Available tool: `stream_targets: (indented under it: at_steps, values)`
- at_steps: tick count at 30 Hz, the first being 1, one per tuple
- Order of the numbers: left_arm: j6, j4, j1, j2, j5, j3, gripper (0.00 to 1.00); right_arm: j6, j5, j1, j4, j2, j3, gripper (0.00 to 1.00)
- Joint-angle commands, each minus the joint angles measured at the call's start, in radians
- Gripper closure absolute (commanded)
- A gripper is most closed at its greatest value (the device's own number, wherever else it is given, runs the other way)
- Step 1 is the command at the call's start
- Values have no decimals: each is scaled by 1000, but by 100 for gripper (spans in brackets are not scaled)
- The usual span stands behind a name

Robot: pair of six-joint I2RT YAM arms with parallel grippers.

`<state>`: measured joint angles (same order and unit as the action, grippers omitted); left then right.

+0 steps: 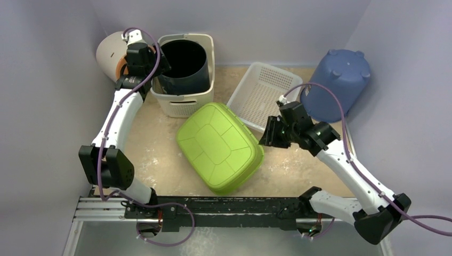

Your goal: Turn the large container upside down

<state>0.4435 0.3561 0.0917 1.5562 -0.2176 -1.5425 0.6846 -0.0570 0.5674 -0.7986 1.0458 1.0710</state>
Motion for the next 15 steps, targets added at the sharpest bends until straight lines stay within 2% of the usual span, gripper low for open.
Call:
stream_targets:
  at_steps: [1,9,15]
  values:
    - [7,-46,-6,15,-14,-32,24,-65,160,-1,-18,94,133,54]
    - [-9,-42,-5,38,-14,-43,24,-221,332,0,57,461,384,53]
    - [-33,-28,-7,51,-30,-63,23,-274,292,-1,139,587,454,54]
